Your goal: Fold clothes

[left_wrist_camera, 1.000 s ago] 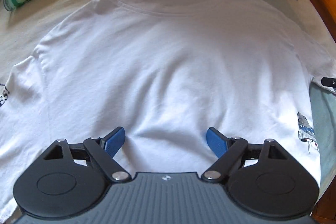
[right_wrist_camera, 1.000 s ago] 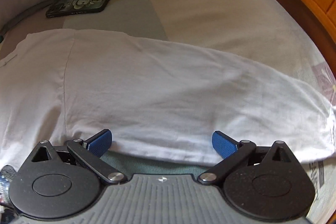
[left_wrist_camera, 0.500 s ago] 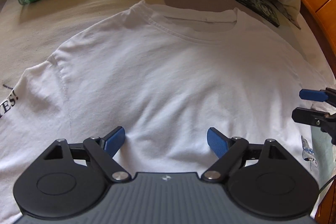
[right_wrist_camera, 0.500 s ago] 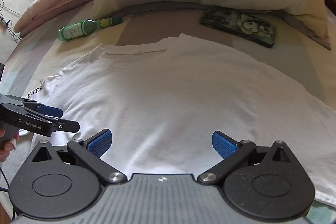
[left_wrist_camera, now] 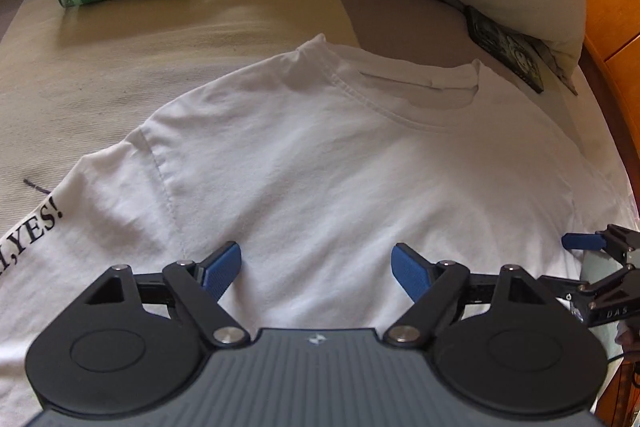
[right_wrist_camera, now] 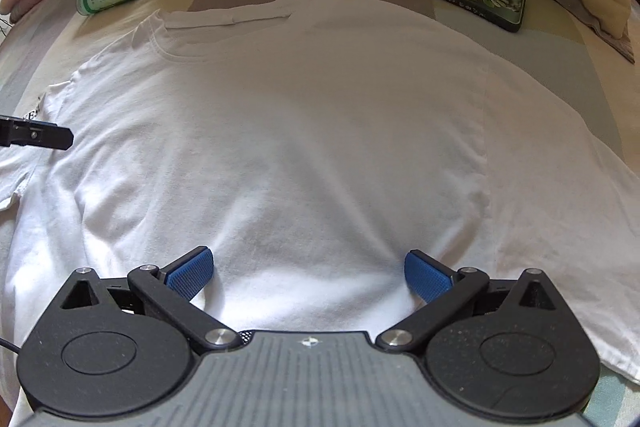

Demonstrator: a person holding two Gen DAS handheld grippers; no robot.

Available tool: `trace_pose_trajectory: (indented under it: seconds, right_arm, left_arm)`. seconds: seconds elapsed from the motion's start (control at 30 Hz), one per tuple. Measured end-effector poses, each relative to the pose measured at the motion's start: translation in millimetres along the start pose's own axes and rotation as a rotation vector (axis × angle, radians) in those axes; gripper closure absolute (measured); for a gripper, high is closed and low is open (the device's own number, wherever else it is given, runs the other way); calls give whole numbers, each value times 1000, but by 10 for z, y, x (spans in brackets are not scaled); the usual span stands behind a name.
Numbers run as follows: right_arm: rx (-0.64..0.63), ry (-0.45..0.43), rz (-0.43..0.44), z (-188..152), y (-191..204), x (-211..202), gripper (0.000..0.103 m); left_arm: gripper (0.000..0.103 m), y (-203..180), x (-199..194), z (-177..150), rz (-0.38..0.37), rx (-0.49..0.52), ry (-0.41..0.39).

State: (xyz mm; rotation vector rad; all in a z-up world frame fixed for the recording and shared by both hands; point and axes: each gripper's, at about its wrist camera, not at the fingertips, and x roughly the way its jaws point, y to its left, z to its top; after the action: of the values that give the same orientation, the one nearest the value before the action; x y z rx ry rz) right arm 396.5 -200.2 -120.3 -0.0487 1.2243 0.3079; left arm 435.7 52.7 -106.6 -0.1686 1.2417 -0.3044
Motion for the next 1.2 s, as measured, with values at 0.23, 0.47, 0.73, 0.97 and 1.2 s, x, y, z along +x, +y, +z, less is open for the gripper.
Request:
trace_pose_trajectory:
  seconds: [0.23,0.47,0.73,0.97,1.2]
  right_arm:
    - [-73,-26,-50,-88,84,14,0]
    - [-54,38,-38,26,61,1,0]
    - [188,-29,94,-157,-178,-477,0]
    - [197,-29,138,-781,-48,-956,0]
    - [83,143,247,-1300,361,-993,0]
  left_arm:
    - [18,76,-54,-134,74,121,-39]
    - [19,63,-232,-185,138,113,7]
    - [19,-424,-540,-527,58,220,-13]
    - [19,-702,-814,-1168,58,282,-9]
    - [18,-819,-890,-1717,36,181,21]
